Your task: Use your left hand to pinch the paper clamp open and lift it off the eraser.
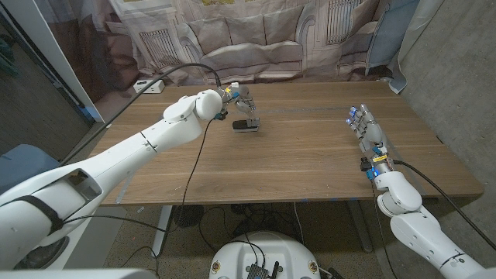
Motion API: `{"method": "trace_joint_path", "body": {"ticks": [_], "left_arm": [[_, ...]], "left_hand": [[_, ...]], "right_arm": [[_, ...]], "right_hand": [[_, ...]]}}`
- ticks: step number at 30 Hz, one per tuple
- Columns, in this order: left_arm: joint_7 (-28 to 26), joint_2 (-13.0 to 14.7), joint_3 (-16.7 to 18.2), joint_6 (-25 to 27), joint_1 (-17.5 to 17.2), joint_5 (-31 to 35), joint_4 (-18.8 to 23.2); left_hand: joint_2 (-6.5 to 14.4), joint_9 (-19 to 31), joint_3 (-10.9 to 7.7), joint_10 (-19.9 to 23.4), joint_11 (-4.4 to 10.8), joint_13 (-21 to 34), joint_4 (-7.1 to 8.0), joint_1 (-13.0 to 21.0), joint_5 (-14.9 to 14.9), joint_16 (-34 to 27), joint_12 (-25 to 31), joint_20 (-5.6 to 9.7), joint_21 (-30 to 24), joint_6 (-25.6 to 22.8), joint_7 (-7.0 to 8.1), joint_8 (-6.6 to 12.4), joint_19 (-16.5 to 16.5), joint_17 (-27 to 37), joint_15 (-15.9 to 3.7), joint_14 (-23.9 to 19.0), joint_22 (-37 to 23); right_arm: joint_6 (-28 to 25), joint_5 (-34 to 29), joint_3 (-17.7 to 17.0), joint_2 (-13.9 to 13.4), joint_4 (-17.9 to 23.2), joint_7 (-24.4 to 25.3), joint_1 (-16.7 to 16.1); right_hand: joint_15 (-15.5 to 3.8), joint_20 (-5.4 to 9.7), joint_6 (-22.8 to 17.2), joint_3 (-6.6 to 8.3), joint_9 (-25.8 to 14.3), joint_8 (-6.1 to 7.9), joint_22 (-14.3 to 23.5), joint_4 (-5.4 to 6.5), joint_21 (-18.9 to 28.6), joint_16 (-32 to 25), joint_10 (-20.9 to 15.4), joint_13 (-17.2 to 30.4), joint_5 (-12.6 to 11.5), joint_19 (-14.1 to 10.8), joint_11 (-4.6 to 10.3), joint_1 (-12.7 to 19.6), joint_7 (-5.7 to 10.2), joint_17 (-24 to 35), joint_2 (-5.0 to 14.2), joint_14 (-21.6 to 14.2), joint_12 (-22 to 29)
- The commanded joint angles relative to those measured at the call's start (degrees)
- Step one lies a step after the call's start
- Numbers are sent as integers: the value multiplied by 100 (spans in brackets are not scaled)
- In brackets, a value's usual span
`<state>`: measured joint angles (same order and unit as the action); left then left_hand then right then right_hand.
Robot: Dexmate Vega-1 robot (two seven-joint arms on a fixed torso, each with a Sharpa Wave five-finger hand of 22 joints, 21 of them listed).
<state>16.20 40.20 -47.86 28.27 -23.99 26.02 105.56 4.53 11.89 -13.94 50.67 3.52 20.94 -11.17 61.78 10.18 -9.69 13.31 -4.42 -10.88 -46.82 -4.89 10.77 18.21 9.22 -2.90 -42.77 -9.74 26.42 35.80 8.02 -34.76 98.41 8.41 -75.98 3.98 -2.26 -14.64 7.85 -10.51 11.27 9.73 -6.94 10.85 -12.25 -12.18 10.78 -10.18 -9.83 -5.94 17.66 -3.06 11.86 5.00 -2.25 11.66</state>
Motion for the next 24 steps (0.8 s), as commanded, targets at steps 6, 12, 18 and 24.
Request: {"method": "trace_joint_path", "body": {"ticks": [6, 12, 18, 24], "left_arm": [[157, -117, -189, -179, 108, 263, -202], [287, -151, -240, -309, 191, 304, -327], [378, -209, -368, -358, 260, 511, -414], [410, -268, -472, -361, 306, 778, -454]], "left_hand": [[-61, 13, -350, -248, -39, -16, 444, -215, 32, -4, -95, -109, 23, 256, -3, -37, -121, 23, 57, 216, -23], [-37, 7, -311, -508, -123, -33, 512, -423, 27, -3, -165, -208, 16, 530, -49, -51, -195, 35, 169, 421, -24], [35, 0, -324, -759, -209, -26, 533, -581, 35, -15, -168, -357, 28, 867, -118, -49, -373, 43, 280, 674, -27], [-13, -6, -306, -796, -188, -38, 498, -638, 32, -34, -146, -339, 23, 882, -68, -8, -428, 37, 264, 713, -26]], "right_arm": [[23, -18, -34, 25, 19, 35, -55], [21, -20, -44, 30, 32, 50, -79], [16, -26, -65, 26, 62, 78, -138], [22, -31, -97, 22, 93, 96, -179]], "right_hand": [[4, -23, -55, 11, -23, 12, 25, 3, 38, 1, -53, 18, 7, -37, -4, -61, -23, 26, -4, -13, 0], [11, -25, -74, 8, -23, 17, 25, 6, 38, -2, -67, 19, 8, -38, -7, -71, -31, 28, -7, -21, 3], [15, -31, -87, 4, -23, 20, 25, 8, 40, -9, -79, 19, 9, -44, -22, -79, -45, 30, -10, -39, 5], [15, -33, -92, 3, -23, 19, 25, 9, 41, -9, -83, 20, 8, -46, -20, -84, -46, 31, -10, -39, 5]]}}
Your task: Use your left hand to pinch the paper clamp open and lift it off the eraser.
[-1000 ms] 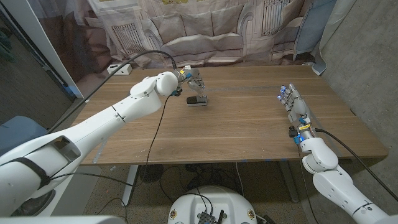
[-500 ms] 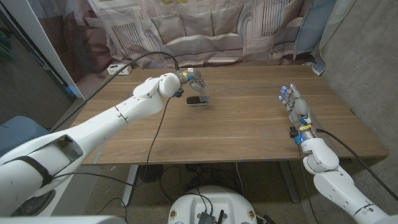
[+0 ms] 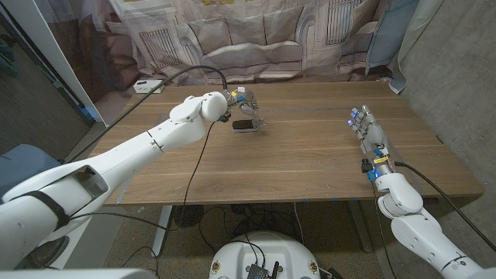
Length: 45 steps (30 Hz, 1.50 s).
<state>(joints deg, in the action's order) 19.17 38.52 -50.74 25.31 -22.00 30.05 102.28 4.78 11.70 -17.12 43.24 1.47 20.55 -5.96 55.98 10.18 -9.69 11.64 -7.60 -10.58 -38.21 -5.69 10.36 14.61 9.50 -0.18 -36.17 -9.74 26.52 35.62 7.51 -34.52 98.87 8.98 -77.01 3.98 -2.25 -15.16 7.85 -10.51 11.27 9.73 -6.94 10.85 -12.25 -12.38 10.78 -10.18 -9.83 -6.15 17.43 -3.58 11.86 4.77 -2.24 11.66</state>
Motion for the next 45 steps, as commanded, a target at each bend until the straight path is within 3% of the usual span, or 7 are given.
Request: {"method": "trace_joint_path", "body": {"ticks": [1, 10, 30, 45], "left_arm": [[126, -113, -221, -49, 123, 460, -134], [103, -200, -257, -40, 62, 738, -139], [94, -456, -423, -104, -2, 1129, -296], [266, -573, -583, -490, 123, 1289, -605]], "left_hand": [[-39, 12, 13, -72, 9, -1, -24, -67, 32, -29, 17, -41, 0, 50, 3, 26, -93, 10, 6, 73, -27], [-63, 7, 26, -69, 55, -22, -40, -120, 30, -45, 39, -23, -12, 35, 49, 56, -120, 8, -19, 84, -27], [-6, 4, 14, -237, -10, -48, -23, -230, 32, -27, 16, -153, -10, 234, -5, 26, -208, 15, 19, 235, -28], [-28, -6, 44, -429, -12, -91, -19, -362, 21, -9, -12, -213, 25, 414, 43, 16, -409, 17, 47, 453, -29]], "right_arm": [[12, -14, -50, -3, 52, 40, -82], [20, -37, -78, 4, 83, 65, -123], [20, 29, -57, 26, 11, -20, -102], [35, 17, -70, 41, 17, 21, -143]], "right_hand": [[15, -33, -41, 4, -23, 20, 25, 9, 41, -9, -64, 20, 8, -46, 0, -61, 6, 31, 13, -39, 5], [13, -30, -41, 4, -23, 17, 25, 9, 40, -8, -65, 21, 7, -46, 1, -63, 7, 32, 15, -40, 3], [21, -41, -59, 4, -23, 17, 26, 13, 40, -13, -96, 22, 5, -46, -18, -75, -8, 36, 21, -53, 8], [42, -47, -74, 5, -23, 17, 26, 16, 40, -16, -122, 23, 3, -47, -38, -83, -26, 39, 26, -64, 12]]}}
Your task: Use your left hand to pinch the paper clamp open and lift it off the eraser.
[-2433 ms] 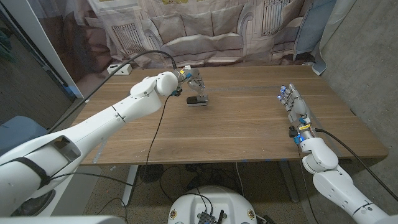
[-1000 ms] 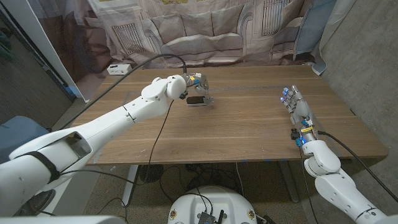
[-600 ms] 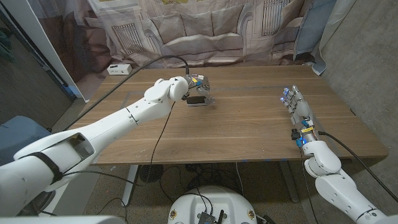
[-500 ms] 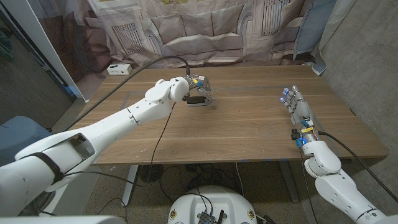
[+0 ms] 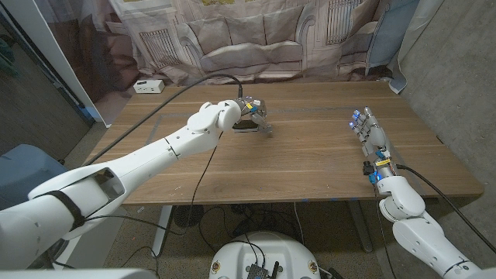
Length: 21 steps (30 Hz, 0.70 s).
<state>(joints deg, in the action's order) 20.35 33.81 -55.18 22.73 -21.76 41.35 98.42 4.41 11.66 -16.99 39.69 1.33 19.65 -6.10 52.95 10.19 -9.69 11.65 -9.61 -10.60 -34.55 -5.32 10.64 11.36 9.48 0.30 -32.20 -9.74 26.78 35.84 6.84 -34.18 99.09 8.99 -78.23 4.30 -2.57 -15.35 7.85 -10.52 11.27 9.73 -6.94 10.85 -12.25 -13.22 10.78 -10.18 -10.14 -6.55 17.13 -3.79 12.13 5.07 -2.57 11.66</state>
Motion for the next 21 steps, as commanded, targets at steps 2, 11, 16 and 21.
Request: {"method": "trace_joint_path", "body": {"ticks": [2, 11, 16, 21], "left_arm": [[230, -136, -155, -290, 132, 125, -292], [298, -221, -203, -413, 172, 140, -458], [322, -254, -224, -450, 181, 139, -526], [358, -267, -245, -480, 200, 151, -558]], "left_hand": [[-4, -5, 40, -79, 10, -11, -8, -85, 18, -1, -2, -38, 22, 67, 39, -7, -114, 18, -96, 129, -29], [-43, -12, 70, -189, -19, -42, -16, -165, 13, -3, -10, -226, -1, 216, 34, -26, -133, 19, -118, 298, -29], [-42, -14, 73, -219, -8, -50, -14, -187, 12, -14, -11, -246, -6, 247, 27, -24, -138, 20, -94, 311, -29], [-39, -16, 75, -245, -21, -57, -13, -207, 12, -18, -10, -256, -7, 270, 28, -20, -151, 21, -81, 336, -30]], "right_arm": [[8, 0, -1, 6, -5, 11, -19], [-15, -20, 8, 4, 15, 32, -16], [-26, -23, 1, -4, 38, 45, -38], [-32, -47, -11, -19, 69, 62, -55]], "right_hand": [[12, -18, -53, 5, -23, 16, 26, 15, 40, -15, -32, 24, 3, -16, 2, -53, -6, 11, -5, -33, 9], [17, -19, -43, 7, -23, 9, 26, 11, 39, -14, -26, 24, 3, -14, -5, -50, -18, 10, -4, -35, 3], [19, -18, -47, 8, -23, 9, 26, 12, 39, -15, -31, 24, 2, -14, -6, -53, -18, 11, 1, -40, 3], [27, -17, -45, 9, -23, 7, 26, 12, 39, -13, -33, 24, 2, -15, -7, -54, -20, 11, 2, -36, 2]]}}
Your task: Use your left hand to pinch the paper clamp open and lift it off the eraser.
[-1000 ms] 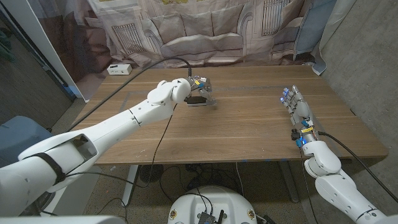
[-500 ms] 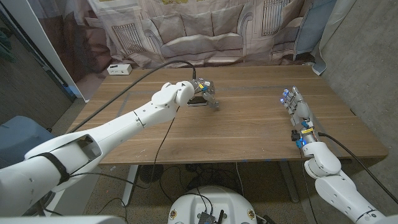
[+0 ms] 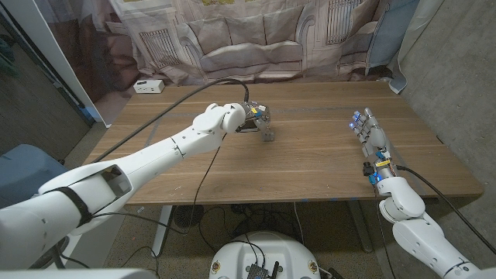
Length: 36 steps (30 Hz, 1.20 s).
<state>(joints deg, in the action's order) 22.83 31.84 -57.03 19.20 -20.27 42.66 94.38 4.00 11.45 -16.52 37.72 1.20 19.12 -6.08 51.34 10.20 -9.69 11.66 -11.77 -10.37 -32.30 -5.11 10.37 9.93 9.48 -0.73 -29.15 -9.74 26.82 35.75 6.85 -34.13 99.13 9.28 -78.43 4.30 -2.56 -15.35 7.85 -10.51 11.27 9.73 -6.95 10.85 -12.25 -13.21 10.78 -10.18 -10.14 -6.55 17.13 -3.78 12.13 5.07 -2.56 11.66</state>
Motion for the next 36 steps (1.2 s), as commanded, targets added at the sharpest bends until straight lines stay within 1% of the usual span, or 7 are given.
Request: {"method": "trace_joint_path", "body": {"ticks": [1, 14, 19, 24, 26, 30, 36], "left_arm": [[114, -73, -59, -132, 51, 18, -158], [5, 9, 58, -76, -47, 11, -7], [-275, 92, 240, -132, -211, -137, 89], [-500, 124, 463, -228, -368, -486, 106], [-552, 139, 522, -278, -399, -605, 102], [-738, 182, 627, -448, -471, -818, 86], [-1263, 261, 925, -749, -734, -1240, 129]], "left_hand": [[2, 6, 28, -49, -9, -6, -14, -47, 12, -17, -10, -41, -29, 47, 8, 8, -10, 21, 24, 36, -30], [-97, -9, 94, -122, 112, -45, -32, -154, 0, -28, 0, -35, -42, 48, 163, 34, -34, 23, -38, 130, -31], [-70, -29, 151, -1214, -194, -154, -4, -396, 9, -27, -129, -30, -40, 954, 151, -54, -258, 54, 232, 734, -41], [40, -46, 272, -2095, -597, -270, 196, -903, -12, -23, -112, -55, -77, 1990, 33, -74, -313, 80, 501, 1464, -60], [33, -52, 332, -2267, -604, -306, 260, -1070, -23, -19, -111, -51, -73, 2169, 17, -59, -349, 82, 499, 1637, -62], [7, -74, 485, -2772, -598, -413, 414, -1484, -34, 2, -133, 330, -31, 2701, -71, -67, -611, 81, 579, 2130, -64], [-69, -96, 660, -3088, -613, -531, 551, -1890, -25, -43, -88, 931, -18, 3098, -258, -44, -906, 81, 630, 2413, -58]], "right_arm": [[-34, -34, -16, -22, 69, 37, -38], [-52, -54, -41, -47, 121, 39, -64], [-31, -39, -34, -38, 92, 1, -45], [3, -9, -9, -12, 19, -55, 2], [6, 0, 0, -8, -3, -71, 18], [55, 11, 12, 12, -57, -107, 48], [142, 60, 32, 12, -175, -240, 106]], "right_hand": [[26, -17, -46, 9, -23, 7, 26, 13, 39, -14, -32, 24, 2, -16, -4, -55, -21, 12, 2, -39, 1], [15, -22, -15, 14, -22, -8, 26, 5, 38, -4, -3, 24, 2, -14, 5, -47, -7, 10, 4, -23, -15], [10, -11, -11, 16, -22, -10, 26, 1, 40, -1, 1, 24, 2, -18, 14, -43, 0, 9, 1, -18, -18], [9, 19, -7, 16, -22, -12, 26, -5, 47, 3, -2, 23, 3, -38, 11, -39, 1, 7, -5, -14, -18], [7, 23, -4, 16, -22, -13, 26, -6, 46, 5, 3, 23, 3, -36, 10, -38, 4, 6, -6, -10, -20], [13, 62, 0, 17, -22, -14, 25, -10, 49, 6, 6, 23, 4, -47, 11, -35, 4, 5, -10, -12, -22], [-84, 361, 3, 30, -23, -14, 18, -23, 83, 13, 24, 23, 3, -175, -54, -16, -62, 4, -1, -6, -30]]}}
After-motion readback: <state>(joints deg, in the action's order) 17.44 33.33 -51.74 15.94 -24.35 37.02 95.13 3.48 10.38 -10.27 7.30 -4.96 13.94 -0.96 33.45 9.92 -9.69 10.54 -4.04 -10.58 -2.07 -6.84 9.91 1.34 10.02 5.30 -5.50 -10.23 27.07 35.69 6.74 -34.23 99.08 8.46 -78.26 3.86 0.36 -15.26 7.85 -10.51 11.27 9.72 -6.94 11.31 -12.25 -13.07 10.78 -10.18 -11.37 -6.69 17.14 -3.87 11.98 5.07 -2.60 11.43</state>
